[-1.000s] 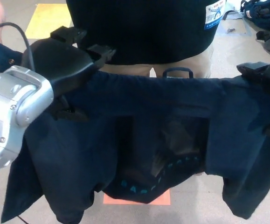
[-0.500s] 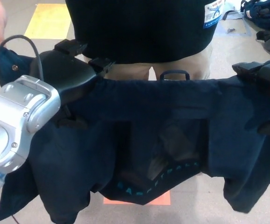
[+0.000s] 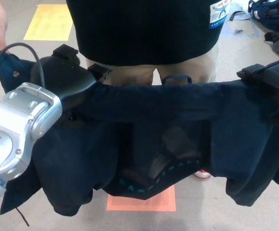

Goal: A person hands a coat to the robot and the robot grabs it with both hands and holds it while the person wears the coat.

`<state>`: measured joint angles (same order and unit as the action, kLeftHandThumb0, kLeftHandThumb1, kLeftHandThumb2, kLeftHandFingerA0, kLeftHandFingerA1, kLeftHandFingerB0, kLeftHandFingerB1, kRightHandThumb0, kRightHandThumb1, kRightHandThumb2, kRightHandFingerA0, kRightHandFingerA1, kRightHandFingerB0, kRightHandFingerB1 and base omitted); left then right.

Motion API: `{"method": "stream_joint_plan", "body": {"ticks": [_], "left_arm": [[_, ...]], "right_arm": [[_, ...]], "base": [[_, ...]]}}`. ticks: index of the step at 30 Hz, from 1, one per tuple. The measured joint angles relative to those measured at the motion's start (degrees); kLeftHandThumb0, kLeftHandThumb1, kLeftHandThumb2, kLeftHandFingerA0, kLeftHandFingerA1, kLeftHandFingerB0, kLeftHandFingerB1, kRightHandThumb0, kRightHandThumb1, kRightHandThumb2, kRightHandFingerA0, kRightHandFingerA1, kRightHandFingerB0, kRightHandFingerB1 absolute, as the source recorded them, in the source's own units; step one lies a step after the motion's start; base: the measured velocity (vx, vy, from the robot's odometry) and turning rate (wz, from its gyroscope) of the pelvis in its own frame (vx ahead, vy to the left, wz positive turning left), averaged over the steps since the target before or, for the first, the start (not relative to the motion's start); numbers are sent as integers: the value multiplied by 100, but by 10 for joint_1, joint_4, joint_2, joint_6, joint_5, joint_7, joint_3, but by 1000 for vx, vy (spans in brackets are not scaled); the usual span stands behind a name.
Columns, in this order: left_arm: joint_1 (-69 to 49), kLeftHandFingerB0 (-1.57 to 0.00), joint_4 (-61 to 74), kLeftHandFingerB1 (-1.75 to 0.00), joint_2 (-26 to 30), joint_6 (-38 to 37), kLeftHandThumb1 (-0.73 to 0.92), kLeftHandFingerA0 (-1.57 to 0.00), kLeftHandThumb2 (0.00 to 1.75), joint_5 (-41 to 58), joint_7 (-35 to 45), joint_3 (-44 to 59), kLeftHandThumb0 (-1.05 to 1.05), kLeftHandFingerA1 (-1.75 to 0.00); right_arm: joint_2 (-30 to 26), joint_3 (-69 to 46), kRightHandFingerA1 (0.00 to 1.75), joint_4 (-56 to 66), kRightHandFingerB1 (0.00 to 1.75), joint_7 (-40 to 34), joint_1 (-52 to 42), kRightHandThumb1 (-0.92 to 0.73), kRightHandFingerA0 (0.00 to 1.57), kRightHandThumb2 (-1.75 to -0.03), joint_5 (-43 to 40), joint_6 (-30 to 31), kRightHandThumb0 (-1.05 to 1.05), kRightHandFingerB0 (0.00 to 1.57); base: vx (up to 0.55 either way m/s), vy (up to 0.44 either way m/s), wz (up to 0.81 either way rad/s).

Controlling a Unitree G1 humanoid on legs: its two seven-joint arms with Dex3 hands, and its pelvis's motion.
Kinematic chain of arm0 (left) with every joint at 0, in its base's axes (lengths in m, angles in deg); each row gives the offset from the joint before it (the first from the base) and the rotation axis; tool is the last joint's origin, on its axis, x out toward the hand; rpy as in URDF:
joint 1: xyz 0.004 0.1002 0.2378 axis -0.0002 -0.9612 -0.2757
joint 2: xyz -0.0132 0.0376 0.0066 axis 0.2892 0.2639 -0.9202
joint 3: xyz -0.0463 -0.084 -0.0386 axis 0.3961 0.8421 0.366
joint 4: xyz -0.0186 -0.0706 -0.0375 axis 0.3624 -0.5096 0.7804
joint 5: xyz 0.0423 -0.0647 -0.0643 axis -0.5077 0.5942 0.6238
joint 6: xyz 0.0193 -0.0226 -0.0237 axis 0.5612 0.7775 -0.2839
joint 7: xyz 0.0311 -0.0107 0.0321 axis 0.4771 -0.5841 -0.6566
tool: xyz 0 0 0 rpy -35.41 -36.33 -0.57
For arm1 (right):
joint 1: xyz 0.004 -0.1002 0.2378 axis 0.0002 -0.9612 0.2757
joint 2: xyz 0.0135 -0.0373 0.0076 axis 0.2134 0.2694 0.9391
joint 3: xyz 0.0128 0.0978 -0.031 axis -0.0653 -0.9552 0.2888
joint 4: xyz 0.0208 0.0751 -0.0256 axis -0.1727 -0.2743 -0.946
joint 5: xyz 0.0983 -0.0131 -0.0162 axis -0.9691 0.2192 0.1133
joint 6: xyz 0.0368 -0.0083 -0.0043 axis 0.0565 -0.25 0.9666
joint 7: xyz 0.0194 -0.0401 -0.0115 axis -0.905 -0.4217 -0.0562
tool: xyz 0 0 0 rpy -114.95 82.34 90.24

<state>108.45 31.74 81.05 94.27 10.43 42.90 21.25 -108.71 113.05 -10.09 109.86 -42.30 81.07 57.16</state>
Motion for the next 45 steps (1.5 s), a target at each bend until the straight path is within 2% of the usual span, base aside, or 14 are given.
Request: {"method": "stream_joint_plan", "body": {"ticks": [2, 6, 11, 18, 21, 23, 24, 29, 34, 35, 38, 39, 43, 45], "left_arm": [[0, -80, -11, -64, -2, -5, 60, -72, 60, 0, -17, 0, -24, -152], [0, -77, -34, -53, -8, -13, 63, -71, 61, 0, -60, 1, -25, -151], [0, -79, -58, -55, -20, -18, 62, -74, 59, 0, -113, 2, -25, -160], [0, -76, -96, -59, -37, -24, 65, -79, 58, 0, -188, 3, -19, -170], [0, -75, -110, -57, -44, -29, 68, -85, 60, 0, -217, 6, -27, -162], [0, -71, -119, -71, -47, -33, 56, -102, 74, 0, -235, 9, -36, -149], [0, -53, -124, -121, -49, -36, 74, -79, 58, 0, -244, 11, -16, -173], [0, -42, -150, -143, -61, -46, 79, -72, 58, 2, -293, 22, -9, -170], [-1, -47, -176, -148, -77, -62, 84, -66, 60, 6, -341, 39, -8, -165], [-1, -57, -183, -149, -82, -68, 81, -67, 70, 10, -353, 45, -6, -168], [-2, -55, -198, -154, -100, -85, 84, -66, 66, 22, -377, 65, -11, -172], [-3, -58, -202, -152, -106, -91, 84, -75, 63, 27, -383, 73, -10, -167], [-15, -58, -212, -150, -157, -120, 82, -78, 60, 65, -417, 127, -11, -169], [-21, -63, -211, -147, -180, -129, 81, -71, 67, 82, -427, 149, -7, -170]], "right_arm": [[7, 2, 146, -20, 51, -25, 5, -63, 75, -60, -1, -14, -22, 69], [17, 7, 138, -54, 59, -71, 12, -64, 74, -60, -1, -35, -19, 69], [24, 9, 160, -85, 97, -116, 15, -62, 75, -57, -1, -54, -26, 63], [27, 9, 143, -117, 73, -177, 15, -53, 83, -64, -1, -78, -24, 75], [29, 9, 159, -128, 73, -199, 15, -53, 94, -61, -1, -86, -22, 72], [30, 8, 160, -134, 64, -213, 15, -62, 90, -62, -2, -92, -18, 76], [31, 8, 160, -138, 60, -220, 15, -62, 91, -61, -2, -95, -13, 74], [38, 4, 160, -150, 60, -254, 14, -66, 90, -63, -5, -107, -11, 76], [50, -5, 167, -163, 83, -288, 11, -78, 84, -63, -8, -118, -10, 78], [53, -9, 175, -166, 135, -297, 10, -87, 84, -63, -9, -121, -6, 53], [62, -18, 175, -174, 140, -317, 9, -85, 86, -61, -11, -129, -9, 53], [65, -22, 167, -177, 108, -322, 8, -79, 79, -62, -12, -131, -9, 73], [87, -52, 162, -198, 112, -351, 4, -71, 100, -70, -28, -150, -10, 80], [100, -68, 172, -205, 131, -359, 4, -75, 79, -70, -39, -157, -4, 67]], "base": [[0, 0, 0], [0, 0, 0], [0, 0, 0], [0, 0, 0], [0, 0, 0], [0, 0, 0], [0, 0, 0], [0, 0, 0], [0, 0, 0], [0, 0, 0], [0, 0, 0], [0, 0, 0], [0, 0, 0], [0, 0, 0]]}}
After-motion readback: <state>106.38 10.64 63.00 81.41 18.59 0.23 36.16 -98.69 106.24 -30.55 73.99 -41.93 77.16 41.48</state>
